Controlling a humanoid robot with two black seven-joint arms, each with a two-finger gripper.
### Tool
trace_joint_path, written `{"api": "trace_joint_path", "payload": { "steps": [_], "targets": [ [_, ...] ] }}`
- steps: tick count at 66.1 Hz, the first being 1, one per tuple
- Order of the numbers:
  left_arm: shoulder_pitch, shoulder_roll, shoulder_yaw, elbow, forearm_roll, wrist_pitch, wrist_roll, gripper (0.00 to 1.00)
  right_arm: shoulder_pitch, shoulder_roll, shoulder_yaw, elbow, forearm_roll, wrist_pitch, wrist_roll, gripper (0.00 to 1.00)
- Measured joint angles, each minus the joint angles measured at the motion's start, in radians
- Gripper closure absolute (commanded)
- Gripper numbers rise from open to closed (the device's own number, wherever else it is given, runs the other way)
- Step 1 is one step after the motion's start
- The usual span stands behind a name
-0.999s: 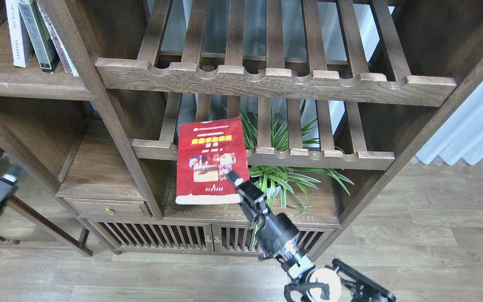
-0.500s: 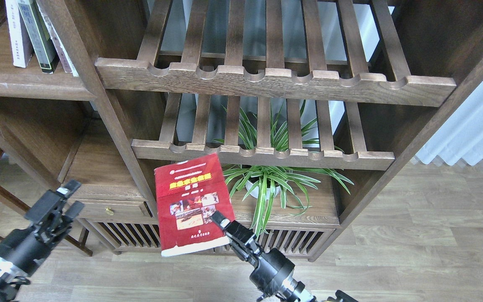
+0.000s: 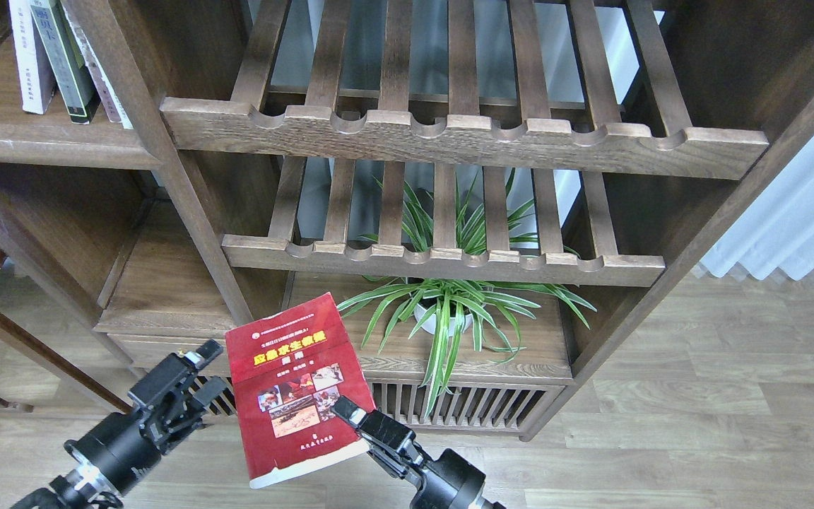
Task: Organize books on shelf
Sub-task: 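Grasp the red book with the left gripper from the right gripper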
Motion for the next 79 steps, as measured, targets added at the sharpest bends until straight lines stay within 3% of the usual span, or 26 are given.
{"api": "trace_joint_path", "payload": {
  "steps": [12, 18, 25, 29, 32, 33, 35, 79],
  "targets": [
    [-0.006, -0.027, 0.022, -0.001, 0.0, 0.0, 0.0, 0.14, -0.002, 0.0, -0.005, 0.004, 0.0, 0.0, -0.007, 0.96],
    [-0.009, -0.038, 0.038, -0.002, 0.0, 0.0, 0.0, 0.22, -0.003, 0.0, -0.013, 0.006, -0.001, 0.0, -0.012, 0.96],
    [-0.02, -0.051, 0.044, -0.001, 0.0, 0.0, -0.001, 0.43, -0.007, 0.0, -0.014, 0.006, -0.001, 0.0, -0.014, 0.96],
    [-0.026, -0.064, 0.044, 0.001, -0.001, 0.0, -0.003, 0.66, -0.012, 0.0, -0.014, 0.006, -0.001, 0.0, -0.016, 0.96],
    [-0.028, -0.076, 0.044, 0.002, -0.003, 0.0, -0.004, 0.77, -0.015, -0.001, -0.014, 0.006, -0.001, 0.0, -0.017, 0.96],
    [-0.029, -0.079, 0.044, 0.002, -0.004, 0.0, -0.004, 0.88, -0.016, -0.001, -0.014, 0.006, -0.001, 0.0, -0.018, 0.96],
    [-0.03, -0.089, 0.044, 0.002, -0.011, 0.0, -0.004, 0.92, -0.02, -0.001, -0.016, 0.006, -0.001, 0.0, -0.022, 0.96],
    [-0.032, -0.064, 0.076, 0.006, -0.028, 0.0, 0.013, 0.95, -0.022, 0.001, -0.006, 0.017, -0.005, 0.0, -0.033, 0.95]
  ]
}}
